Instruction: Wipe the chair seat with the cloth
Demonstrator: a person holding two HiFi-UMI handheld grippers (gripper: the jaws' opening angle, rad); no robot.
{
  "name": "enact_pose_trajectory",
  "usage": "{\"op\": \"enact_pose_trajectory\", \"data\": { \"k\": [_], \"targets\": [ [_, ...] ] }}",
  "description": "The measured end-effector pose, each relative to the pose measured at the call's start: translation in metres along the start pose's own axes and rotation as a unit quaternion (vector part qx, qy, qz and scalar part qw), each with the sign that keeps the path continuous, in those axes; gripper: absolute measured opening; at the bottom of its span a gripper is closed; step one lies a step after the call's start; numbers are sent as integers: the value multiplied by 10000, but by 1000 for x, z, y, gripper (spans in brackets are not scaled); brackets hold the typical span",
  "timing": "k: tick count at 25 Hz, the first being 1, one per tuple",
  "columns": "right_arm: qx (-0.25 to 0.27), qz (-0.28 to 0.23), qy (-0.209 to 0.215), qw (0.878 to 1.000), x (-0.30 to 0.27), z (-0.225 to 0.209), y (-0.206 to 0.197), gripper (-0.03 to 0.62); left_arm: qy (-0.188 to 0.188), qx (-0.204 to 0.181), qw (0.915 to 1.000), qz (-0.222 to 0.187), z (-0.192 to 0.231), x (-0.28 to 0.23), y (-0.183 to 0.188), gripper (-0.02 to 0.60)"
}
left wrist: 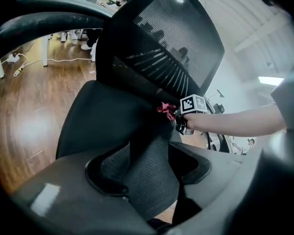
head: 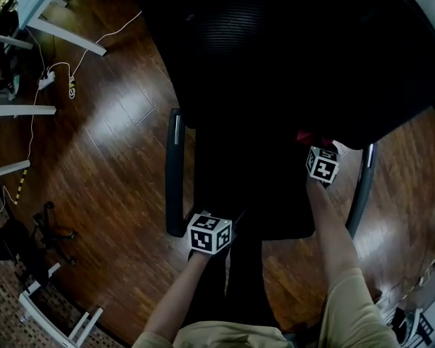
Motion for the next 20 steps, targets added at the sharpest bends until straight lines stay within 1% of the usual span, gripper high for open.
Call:
{"op": "enact_pose_trajectory", "data": {
  "k": [1, 2, 3, 4, 5, 6, 7, 8, 9, 10, 11, 12, 14, 15, 17, 19, 20],
  "targets": [
    [-60, 67, 23, 10000, 0, 9, -2, 15, 2, -36, 10000, 24, 0, 2, 0, 239],
    [-221, 120, 208, 9995, 0, 25, -6, 15, 17, -55, 10000, 60, 2, 4, -3, 239],
    [-389, 132, 601, 9973, 1, 50, -9, 15, 43, -51, 9999, 111, 5, 7, -6, 238],
    [-481, 90, 1184, 9918, 4, 84, -10, 14, 77, -29, 9998, 180, 9, 11, -10, 239],
    [-465, 12, 1889, 9809, 8, 125, -9, 14, 109, 2, 9996, 257, 14, 16, -15, 238],
    [-349, -72, 2639, 9639, 11, 171, -7, 15, 126, 33, 9994, 327, 18, 22, -20, 238],
    [-159, -146, 3344, 9422, 14, 216, -4, 14, 114, 50, 9992, 384, 20, 27, -24, 238],
    [73, -188, 3908, 9202, 16, 258, -2, 14, 82, 35, 9991, 424, 21, 31, -28, 244],
    [304, -168, 4264, 9039, 15, 294, -1, 14, 51, -18, 9990, 449, 19, 34, -30, 255],
    [488, -75, 4405, 8964, 12, 321, -1, 15, 37, -94, 9989, 457, 18, 35, -31, 255],
    [597, 76, 4375, 8972, 5, 338, -3, 15, 41, -166, 9988, 450, 17, 35, -31, 255],
    [618, 243, 4238, 9033, -2, 347, -6, 15, 48, -216, 9988, 443, 18, 34, -30, 255],
    [437, 403, 3860, 9206, -10, 338, -9, 15, 36, -277, 9985, 468, 21, 32, -29, 256],
    [358, 390, 3641, 9298, -11, 323, -9, 15, 13, -292, 9984, 493, 23, 31, -29, 256],
    [372, 393, 3106, 9490, -9, 273, -14, 14, -93, -282, 9981, 531, 24, 29, -29, 256],
    [310, 395, 2442, 9684, -7, 204, -25, 14, -230, -309, 9977, 563, 20, 26, -28, 258],
    [165, 355, 2080, 9773, -5, 166, -29, 15, -286, -340, 9973, 576, 18, 23, -27, 258]
  ]
}}
Point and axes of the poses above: the fingertips, and each gripper's own axes: x backward along the fingers, z to its left, y out of its top, the point moved 9 cm from there along x, backward along the fingers, and after that the axes turned 3 degrees about y, right-handed, at the moved point
